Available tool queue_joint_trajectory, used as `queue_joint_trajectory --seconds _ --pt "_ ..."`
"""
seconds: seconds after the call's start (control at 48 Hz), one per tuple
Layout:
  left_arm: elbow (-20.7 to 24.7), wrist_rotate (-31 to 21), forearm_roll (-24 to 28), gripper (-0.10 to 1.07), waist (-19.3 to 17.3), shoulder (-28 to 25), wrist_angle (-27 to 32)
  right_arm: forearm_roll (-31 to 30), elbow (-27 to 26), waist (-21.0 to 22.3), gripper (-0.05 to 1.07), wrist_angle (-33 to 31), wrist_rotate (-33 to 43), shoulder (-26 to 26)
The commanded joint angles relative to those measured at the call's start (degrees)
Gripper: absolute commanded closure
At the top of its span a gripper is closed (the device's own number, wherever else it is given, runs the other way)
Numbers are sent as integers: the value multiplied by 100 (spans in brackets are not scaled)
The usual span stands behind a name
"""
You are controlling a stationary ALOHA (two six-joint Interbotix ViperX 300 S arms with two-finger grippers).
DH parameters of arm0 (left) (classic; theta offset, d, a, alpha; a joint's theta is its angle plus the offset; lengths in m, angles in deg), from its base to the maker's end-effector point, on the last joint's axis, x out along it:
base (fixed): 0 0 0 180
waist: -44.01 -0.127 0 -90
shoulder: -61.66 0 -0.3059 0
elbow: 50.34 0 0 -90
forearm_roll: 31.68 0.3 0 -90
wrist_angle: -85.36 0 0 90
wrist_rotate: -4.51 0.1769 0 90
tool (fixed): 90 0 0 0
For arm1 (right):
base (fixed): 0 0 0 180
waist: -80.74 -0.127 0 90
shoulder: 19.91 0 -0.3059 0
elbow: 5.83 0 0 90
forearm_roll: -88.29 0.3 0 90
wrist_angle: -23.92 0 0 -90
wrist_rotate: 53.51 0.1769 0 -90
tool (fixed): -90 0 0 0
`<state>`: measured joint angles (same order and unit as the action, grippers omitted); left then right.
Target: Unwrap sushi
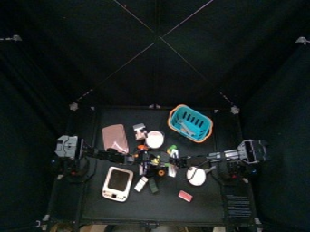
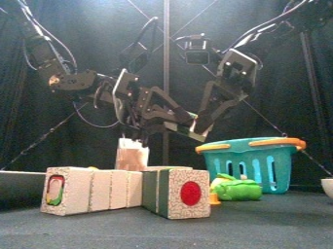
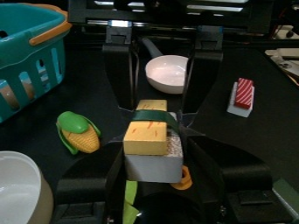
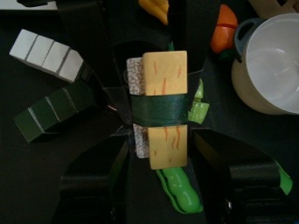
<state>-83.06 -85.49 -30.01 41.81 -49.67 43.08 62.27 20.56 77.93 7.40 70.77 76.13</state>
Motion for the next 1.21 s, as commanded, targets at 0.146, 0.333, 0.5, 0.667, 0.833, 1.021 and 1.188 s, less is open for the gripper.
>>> queue_joint_trajectory --seconds 0.146,0.333,0.5,0.667,0.833,1.021,1.188 --pt "35 -9 -18 23 -26 158 -35 9 -105 -35 33 -26 26 -88" --pt "-9 -18 -18 23 -26 202 -35 9 -105 -53 33 -132 18 -88" --pt "-18 -9 -18 23 -18 229 -35 9 -97 -79 33 -246 26 -88" --pt "-26 -18 -18 23 -18 237 -35 9 -97 -105 33 -281 26 -88" --pt "-44 -18 -18 23 -18 237 -35 44 -70 -105 33 -369 35 -88" --pt "-79 -18 -18 24 -18 272 -35 53 -70 -105 33 -396 35 -97" --pt "-141 -18 -18 23 -18 325 -35 53 -44 -105 33 -404 35 -97"
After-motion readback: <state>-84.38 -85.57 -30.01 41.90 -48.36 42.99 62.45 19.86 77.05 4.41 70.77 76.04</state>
